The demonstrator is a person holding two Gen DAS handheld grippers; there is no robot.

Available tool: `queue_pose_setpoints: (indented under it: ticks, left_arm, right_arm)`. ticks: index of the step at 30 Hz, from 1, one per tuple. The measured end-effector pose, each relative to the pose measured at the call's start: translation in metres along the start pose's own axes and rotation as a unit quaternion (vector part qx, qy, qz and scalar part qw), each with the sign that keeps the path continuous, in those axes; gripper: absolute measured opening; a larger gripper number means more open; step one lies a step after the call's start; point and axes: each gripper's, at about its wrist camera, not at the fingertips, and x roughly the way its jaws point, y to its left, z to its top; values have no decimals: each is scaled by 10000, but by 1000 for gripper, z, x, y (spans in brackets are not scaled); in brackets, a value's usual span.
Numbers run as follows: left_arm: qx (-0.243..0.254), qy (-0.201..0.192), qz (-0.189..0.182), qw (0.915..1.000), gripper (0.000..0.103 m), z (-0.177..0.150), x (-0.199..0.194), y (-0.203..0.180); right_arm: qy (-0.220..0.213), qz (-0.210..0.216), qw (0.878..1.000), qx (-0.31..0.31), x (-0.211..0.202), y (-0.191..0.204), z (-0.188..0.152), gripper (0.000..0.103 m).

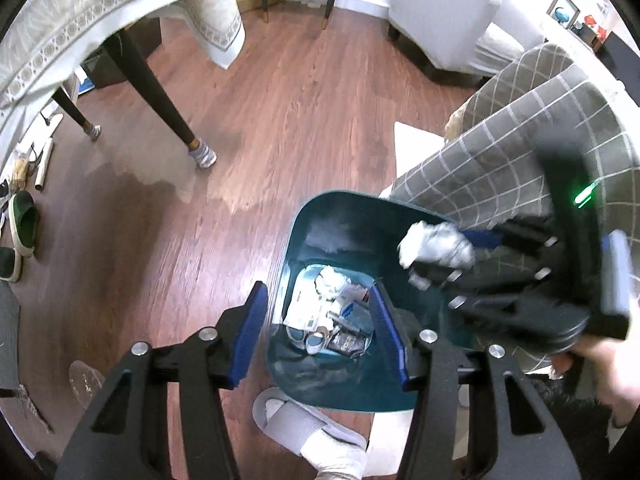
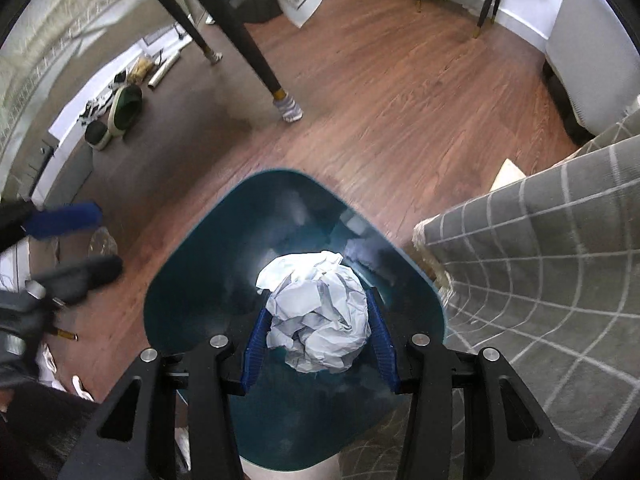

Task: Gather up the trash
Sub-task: 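Open the left gripper over the bin while the right releases the foil into it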

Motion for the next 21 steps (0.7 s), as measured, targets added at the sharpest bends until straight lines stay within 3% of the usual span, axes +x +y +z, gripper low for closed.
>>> queue_pose_setpoints:
  ticks: [6, 9, 15, 21]
  left_arm:
    - [16, -356, -137, 9993, 47, 7, -22, -11]
    - [88, -577, -83, 9983, 46, 9, -35, -18]
    - [73, -1009, -41, 9949, 42, 4, -69, -27]
    - [181, -1660, 131, 9859, 40, -8, -115, -33]
  right_arm:
    - [210, -55, 9998, -36, 18, 2, -11, 47]
    - [347, -29, 9994, -42, 22, 3, -16, 54]
    - [245, -110, 9996, -73, 12, 9, -21, 58]
    - [8, -70, 10000, -31, -9, 9, -24, 58]
